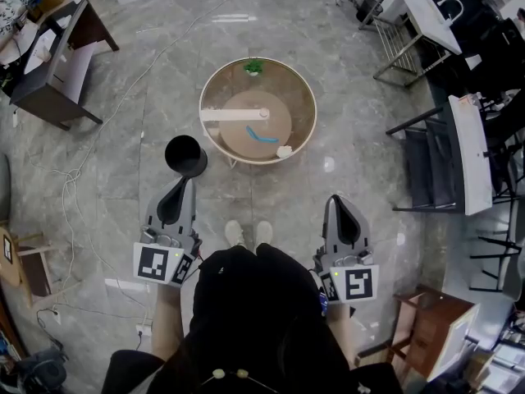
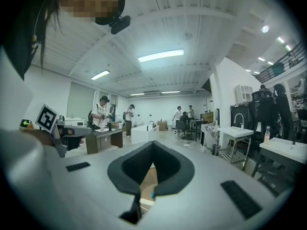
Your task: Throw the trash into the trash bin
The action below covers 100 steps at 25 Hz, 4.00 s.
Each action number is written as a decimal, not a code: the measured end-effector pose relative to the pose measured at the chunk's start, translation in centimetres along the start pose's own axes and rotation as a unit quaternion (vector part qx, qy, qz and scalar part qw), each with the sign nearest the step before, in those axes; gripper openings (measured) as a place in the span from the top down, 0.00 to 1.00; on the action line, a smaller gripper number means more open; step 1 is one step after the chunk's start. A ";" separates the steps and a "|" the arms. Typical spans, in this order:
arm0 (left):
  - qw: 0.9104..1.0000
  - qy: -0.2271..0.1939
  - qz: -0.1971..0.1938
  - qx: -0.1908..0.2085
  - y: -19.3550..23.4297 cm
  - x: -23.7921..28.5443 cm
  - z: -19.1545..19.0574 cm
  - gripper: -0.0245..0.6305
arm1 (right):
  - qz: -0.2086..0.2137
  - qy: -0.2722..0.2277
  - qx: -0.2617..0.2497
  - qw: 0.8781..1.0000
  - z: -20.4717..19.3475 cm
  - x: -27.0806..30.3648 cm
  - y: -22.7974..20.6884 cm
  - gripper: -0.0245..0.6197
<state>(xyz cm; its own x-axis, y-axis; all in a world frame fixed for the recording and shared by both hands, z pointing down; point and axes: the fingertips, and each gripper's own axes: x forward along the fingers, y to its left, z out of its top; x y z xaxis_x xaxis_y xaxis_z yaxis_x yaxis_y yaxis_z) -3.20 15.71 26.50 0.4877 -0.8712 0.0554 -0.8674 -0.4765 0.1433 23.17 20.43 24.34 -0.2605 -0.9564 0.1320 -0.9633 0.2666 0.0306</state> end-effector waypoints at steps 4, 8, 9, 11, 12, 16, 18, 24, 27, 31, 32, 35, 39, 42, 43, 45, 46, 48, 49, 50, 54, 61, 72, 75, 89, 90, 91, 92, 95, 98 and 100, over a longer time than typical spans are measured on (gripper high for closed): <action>1.000 -0.001 0.002 0.001 -0.1 0.0 0.1 0.96 | 0.001 0.001 0.006 1.000 -0.1 0.1 -0.2 0.96; 1.000 0.000 0.009 0.003 0.1 -0.8 0.3 0.96 | 0.003 0.003 0.009 1.000 -0.3 0.4 0.1 0.96; 1.000 0.000 0.011 0.004 0.3 -1.1 0.3 0.96 | 0.004 0.004 0.009 1.000 -0.4 0.6 0.3 0.96; 1.000 0.000 0.017 0.004 1.0 -1.8 0.3 0.96 | 0.009 0.011 0.006 1.000 -1.0 1.0 0.6 0.96; 1.000 0.001 0.022 0.003 1.4 -2.1 0.1 0.96 | 0.015 0.018 0.006 1.000 -1.5 1.3 0.9 0.96; 0.999 0.013 0.044 -0.007 3.4 -3.3 -1.3 0.96 | 0.051 0.056 0.022 0.997 -4.6 3.0 1.9 0.96; 0.998 0.021 0.052 -0.009 3.7 -4.0 -1.9 0.96 | 0.060 0.088 0.015 0.994 -6.8 3.8 2.1 0.96; 0.997 0.037 0.062 -0.027 5.9 -3.3 -3.6 0.96 | 0.101 0.161 -0.035 0.981 -12.0 8.8 2.7 0.94; 0.995 0.046 0.073 -0.054 8.1 -1.3 -4.5 0.96 | 0.127 0.190 -0.060 0.972 -14.2 12.5 3.2 0.87; 0.990 0.050 0.085 -0.102 10.4 1.7 -5.0 0.95 | 0.158 0.235 -0.062 0.957 -17.8 17.3 2.8 0.84; 0.988 0.050 0.090 -0.114 10.9 2.4 -5.0 0.95 | 0.166 0.251 -0.067 0.951 -19.1 18.5 2.6 0.82; 0.981 0.050 0.108 -0.154 12.4 4.2 -5.2 0.94 | 0.193 0.302 -0.087 0.930 -23.4 21.8 2.2 0.80; 0.972 0.056 0.139 -0.180 14.2 4.4 -5.1 0.88 | 0.226 0.365 -0.110 0.896 -29.4 25.8 2.3 0.78; 0.964 0.063 0.180 -0.186 15.6 3.2 -5.5 0.88 | 0.249 0.408 -0.128 0.869 -33.9 28.8 2.9 0.77; 0.960 0.064 0.194 -0.194 15.9 2.8 -6.0 0.88 | 0.254 0.423 -0.135 0.859 -35.4 29.6 2.9 0.77; 0.950 0.064 0.215 -0.217 16.4 2.2 -7.1 0.88 | 0.260 0.447 -0.148 0.843 -38.2 31.0 3.0 0.76; 0.946 0.065 0.222 -0.227 16.6 2.1 -7.7 0.88 | 0.261 0.458 -0.154 0.836 -39.5 31.7 3.0 0.76; 0.942 0.077 0.227 -0.236 16.7 2.2 -9.0 0.88 | 0.262 0.481 -0.166 0.820 -42.3 32.9 3.1 0.75; 0.941 0.089 0.227 -0.237 16.7 2.4 -9.8 0.88 | 0.262 0.492 -0.172 0.812 -43.6 33.5 3.2 0.73; 0.939 0.102 0.225 -0.238 16.7 2.6 -10.7 0.88 | 0.262 0.502 -0.177 0.805 -44.8 33.9 3.1 0.73; 0.932 0.138 0.216 -0.256 16.4 2.9 -13.9 0.88 | 0.267 0.522 -0.205 0.784 -49.4 35.2 3.1 0.75; 0.919 0.176 0.215 -0.279 16.1 2.2 -17.7 0.88 | 0.271 0.554 -0.255 0.745 -55.2 36.1 2.3 0.77; 0.905 0.197 0.238 -0.293 17.5 0.9 -19.8 0.88 | 0.258 0.583 -0.278 0.719 -57.4 37.2 1.9 0.90; 0.904 0.195 0.241 -0.296 17.9 0.8 -19.8 0.88 | 0.257 0.583 -0.270 0.722 -57.1 37.4 2.1 0.91; 0.890 0.168 0.288 -0.310 18.6 -1.5 -19.6 0.88 | 0.316 0.493 -0.278 0.762 -51.2 41.5 11.3 0.94; 0.888 0.164 0.297 -0.312 18.7 -2.1 -19.5 0.88 | 0.328 0.486 -0.282 0.760 -50.9 41.8 12.8 0.94; 0.885 0.160 0.305 -0.314 18.9 -2.6 -19.5 0.88 | 0.341 0.478 -0.286 0.757 -50.7 42.0 14.4 0.94; 0.882 0.156 0.312 -0.316 19.0 -3.2 -19.4 0.88 | 0.352 0.472 -0.289 0.755 -50.5 42.3 15.9 0.94; 0.874 0.146 0.336 -0.321 19.2 -5.0 -19.2 0.88 | 0.386 0.452 -0.292 0.750 -49.8 42.9 20.8 0.94; 0.861 0.135 0.364 -0.328 19.1 -7.0 -19.5 0.88 | 0.421 0.427 -0.300 0.742 -49.1 43.3 25.8 0.94; 0.853 0.127 0.381 -0.334 19.2 -8.3 -19.7 0.88 | 0.443 0.409 -0.307 0.737 -48.6 43.2 29.1 0.94</action>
<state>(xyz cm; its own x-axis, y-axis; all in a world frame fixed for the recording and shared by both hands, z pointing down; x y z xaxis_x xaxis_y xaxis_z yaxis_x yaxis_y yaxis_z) -21.91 16.09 48.30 -0.1126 -0.8044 0.5833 -0.7341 0.4630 0.4968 -13.04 -7.36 79.07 -0.4016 -0.0505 0.9144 -0.1628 0.9865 -0.0170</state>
